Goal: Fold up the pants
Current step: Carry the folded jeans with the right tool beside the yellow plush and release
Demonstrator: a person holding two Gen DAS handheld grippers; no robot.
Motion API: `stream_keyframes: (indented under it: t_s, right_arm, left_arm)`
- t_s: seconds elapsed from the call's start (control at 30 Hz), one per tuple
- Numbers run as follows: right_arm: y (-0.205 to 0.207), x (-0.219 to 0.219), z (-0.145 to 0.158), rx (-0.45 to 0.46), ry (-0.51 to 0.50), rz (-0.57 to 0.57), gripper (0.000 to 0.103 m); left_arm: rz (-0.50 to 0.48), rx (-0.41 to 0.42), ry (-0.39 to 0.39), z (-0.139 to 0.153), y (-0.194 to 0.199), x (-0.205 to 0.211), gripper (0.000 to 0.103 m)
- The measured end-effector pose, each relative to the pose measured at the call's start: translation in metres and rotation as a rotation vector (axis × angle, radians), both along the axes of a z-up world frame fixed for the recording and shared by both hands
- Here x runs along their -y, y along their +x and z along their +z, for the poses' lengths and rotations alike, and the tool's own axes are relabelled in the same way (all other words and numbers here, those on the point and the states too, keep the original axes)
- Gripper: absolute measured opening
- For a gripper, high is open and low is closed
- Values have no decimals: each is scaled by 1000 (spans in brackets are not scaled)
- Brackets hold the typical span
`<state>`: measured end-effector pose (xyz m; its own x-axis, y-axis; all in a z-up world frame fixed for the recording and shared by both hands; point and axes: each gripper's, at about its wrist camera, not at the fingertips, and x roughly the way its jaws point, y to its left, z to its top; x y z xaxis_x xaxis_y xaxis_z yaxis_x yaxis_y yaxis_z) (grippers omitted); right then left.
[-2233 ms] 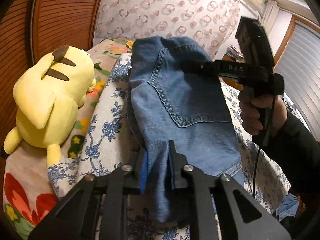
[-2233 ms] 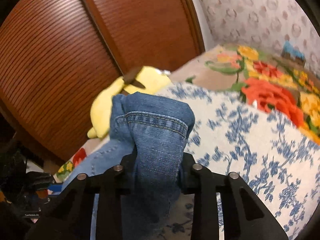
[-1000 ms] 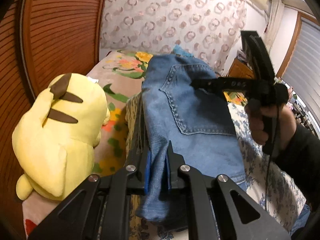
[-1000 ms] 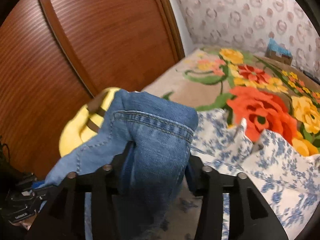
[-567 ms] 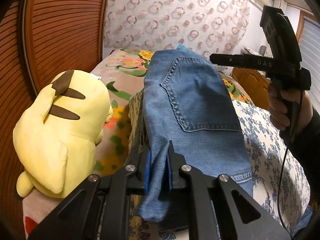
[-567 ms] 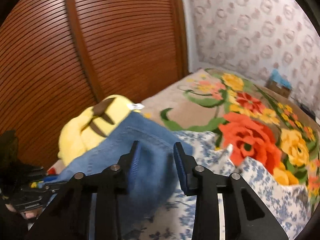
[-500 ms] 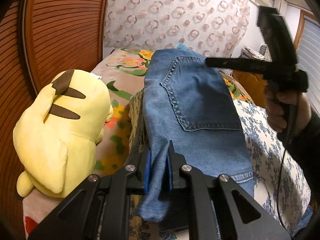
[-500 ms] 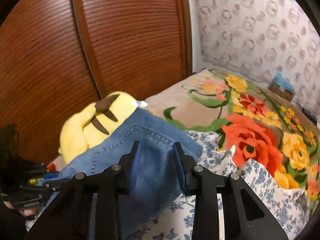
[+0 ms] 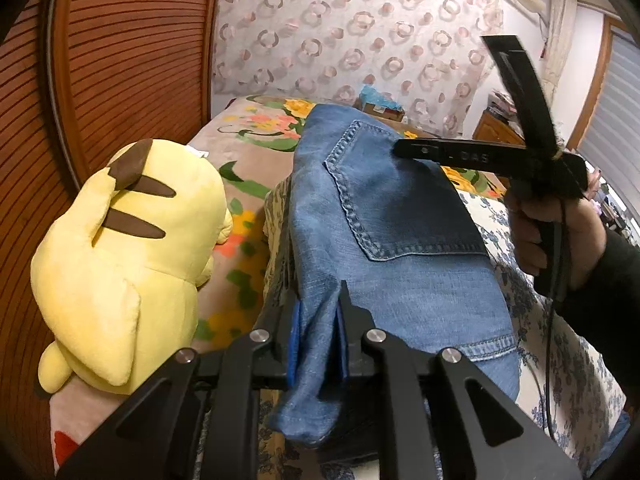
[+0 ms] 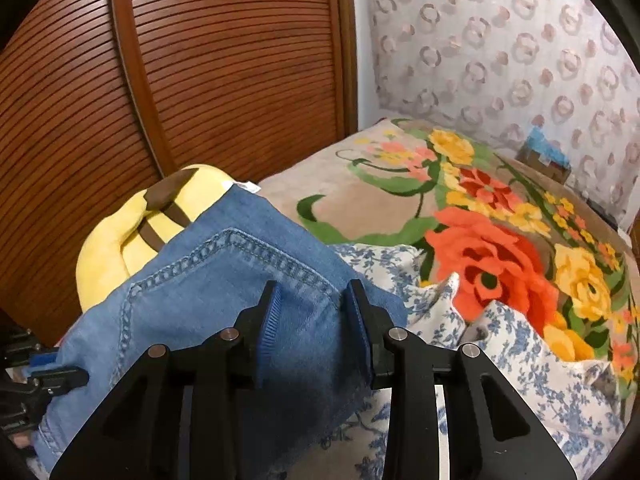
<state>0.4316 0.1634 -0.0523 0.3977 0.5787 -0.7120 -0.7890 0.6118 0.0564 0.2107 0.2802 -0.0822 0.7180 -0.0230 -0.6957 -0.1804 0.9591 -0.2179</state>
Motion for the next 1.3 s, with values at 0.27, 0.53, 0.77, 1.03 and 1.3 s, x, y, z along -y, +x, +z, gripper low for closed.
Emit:
stream_keyframes:
  t_s: [0.27,0.53,0.77,1.03,1.3]
  right_arm:
    - [-43,27,19,-32,35,2,32]
    - [-85,51,34,-21,65,4,32]
    - [-116,68,48,-4,86,7,32]
    - [-149,100,59,11,111,-3,34]
    - [-186,154,67,42,135,-66,39]
  left_arm:
    - [23,19,63,22,-14,7,19]
    - [8,57,86,40,-35,19,40]
    - [-3,83,110,55,-55,38,50]
    - [-15,115,111,67,-78,59,58]
    - [-52,168,148,81,-104,101,58]
